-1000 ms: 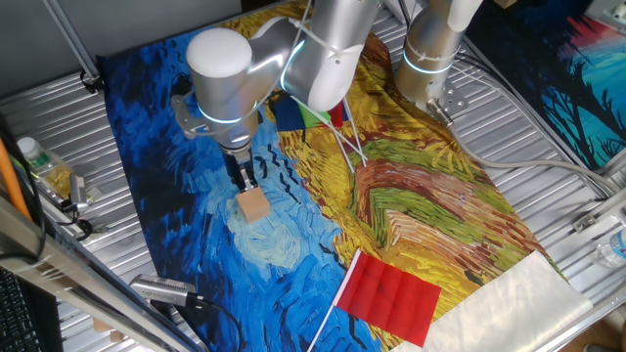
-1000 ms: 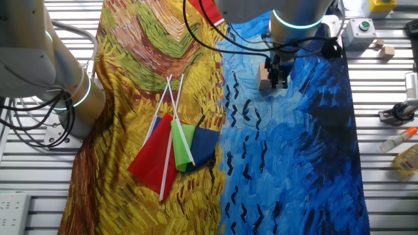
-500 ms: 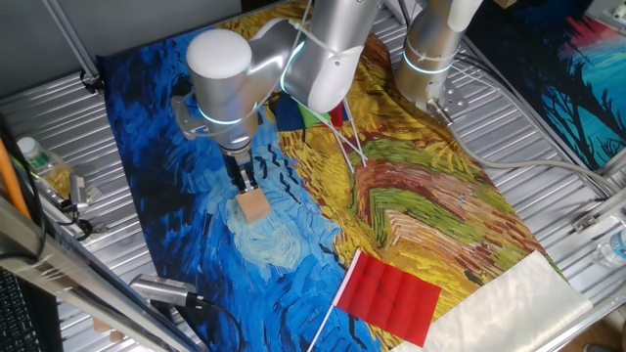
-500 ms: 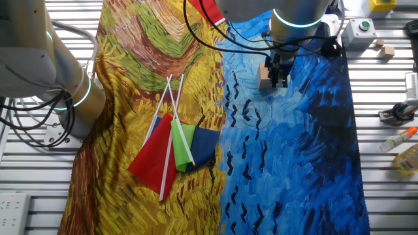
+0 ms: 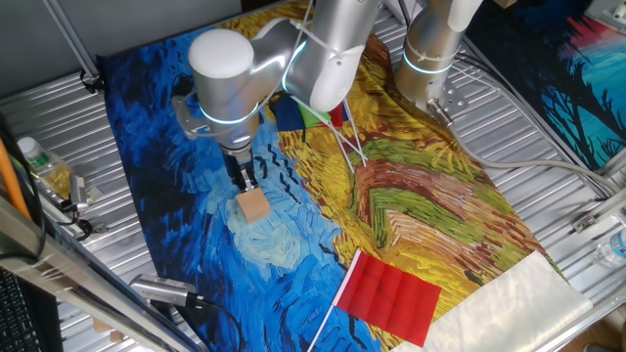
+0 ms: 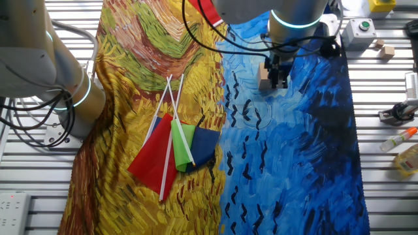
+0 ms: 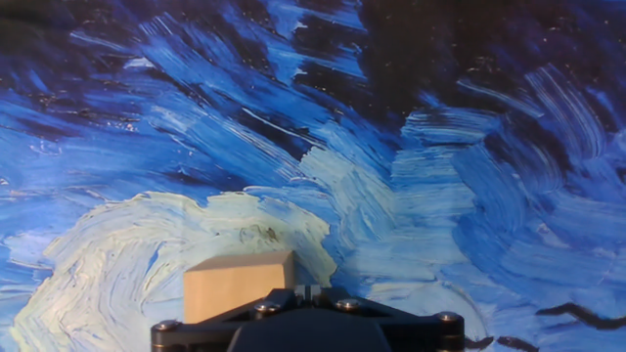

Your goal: Approach and touch the side of the small block

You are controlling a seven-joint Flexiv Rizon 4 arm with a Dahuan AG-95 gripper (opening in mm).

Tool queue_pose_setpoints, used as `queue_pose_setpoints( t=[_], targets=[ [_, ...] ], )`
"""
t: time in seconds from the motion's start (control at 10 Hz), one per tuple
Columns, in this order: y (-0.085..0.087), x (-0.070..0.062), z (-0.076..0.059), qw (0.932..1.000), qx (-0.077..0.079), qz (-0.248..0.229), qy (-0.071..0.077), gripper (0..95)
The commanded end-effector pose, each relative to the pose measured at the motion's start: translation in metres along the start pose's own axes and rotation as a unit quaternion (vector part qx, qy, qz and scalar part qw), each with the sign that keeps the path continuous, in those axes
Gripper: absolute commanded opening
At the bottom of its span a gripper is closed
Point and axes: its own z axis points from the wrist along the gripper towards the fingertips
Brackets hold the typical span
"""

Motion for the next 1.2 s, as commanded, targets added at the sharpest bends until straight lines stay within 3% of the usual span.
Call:
queue_pose_setpoints(
  t=[0.1, 0.4, 0.7, 1.2],
  targets=[
    [-0.006, 0.001, -0.001, 1.0000, -0.001, -0.004, -0.001, 0.0],
    [-0.018, -0.001, -0.004, 0.9999, -0.001, -0.010, -0.005, 0.0],
    [-0.018, -0.009, -0.006, 1.0000, -0.001, -0.008, -0.004, 0.0],
    [-0.016, -0.035, -0.018, 1.0000, -0.001, -0.004, 0.000, 0.0]
  ],
)
